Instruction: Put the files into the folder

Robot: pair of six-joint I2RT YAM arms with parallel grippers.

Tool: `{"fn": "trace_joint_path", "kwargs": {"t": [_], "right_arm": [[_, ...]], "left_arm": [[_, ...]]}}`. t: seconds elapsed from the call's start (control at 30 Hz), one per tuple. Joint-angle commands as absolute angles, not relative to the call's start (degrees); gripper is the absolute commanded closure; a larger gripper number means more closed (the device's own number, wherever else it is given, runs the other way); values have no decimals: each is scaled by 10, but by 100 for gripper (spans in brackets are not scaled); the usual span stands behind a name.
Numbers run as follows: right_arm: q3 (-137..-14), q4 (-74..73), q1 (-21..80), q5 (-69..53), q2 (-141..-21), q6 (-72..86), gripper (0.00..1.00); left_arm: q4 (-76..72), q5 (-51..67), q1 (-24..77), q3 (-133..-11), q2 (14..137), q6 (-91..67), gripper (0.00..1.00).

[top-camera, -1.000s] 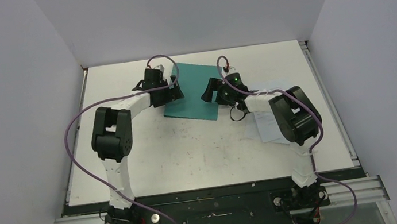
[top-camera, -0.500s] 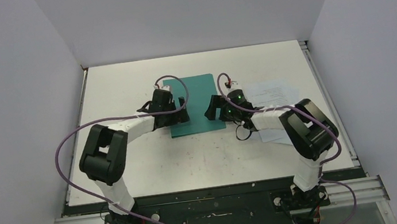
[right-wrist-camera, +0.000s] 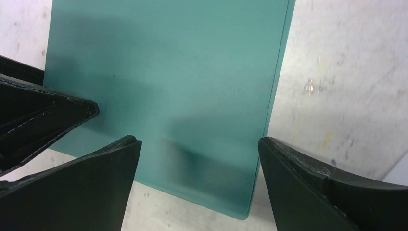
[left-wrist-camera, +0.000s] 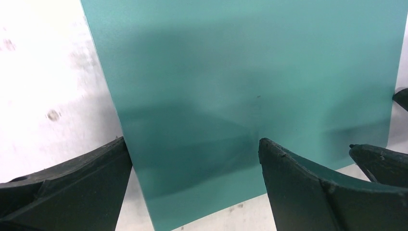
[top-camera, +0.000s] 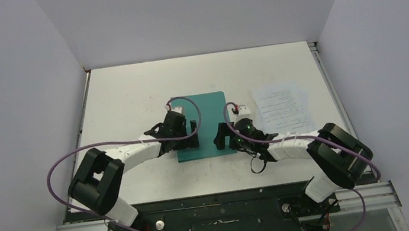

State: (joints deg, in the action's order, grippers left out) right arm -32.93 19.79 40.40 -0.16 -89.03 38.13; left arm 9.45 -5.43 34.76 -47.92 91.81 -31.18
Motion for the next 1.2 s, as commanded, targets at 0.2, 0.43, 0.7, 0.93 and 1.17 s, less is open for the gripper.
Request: {"fn": "trace_joint_path", "kwargs": {"t": [0.2, 0.43, 0.7, 0.93, 1.17], "right_arm": [[-221, 71, 513, -2, -780, 491, 3], [-198, 19, 526, 37, -698, 508, 3], [-254, -90, 526, 87, -630, 468, 2], [-312, -137, 511, 105, -623, 422, 1], [-339, -130, 481, 64, -628, 400, 1]], "left_arm": [[88, -18, 448, -408, 804, -390, 0], [118, -45, 477, -377, 739, -411, 0], [210, -116, 471, -404, 677, -416, 3], [194, -81, 412, -382, 670, -434, 2], [122, 16, 332, -311, 652, -448, 9]]}}
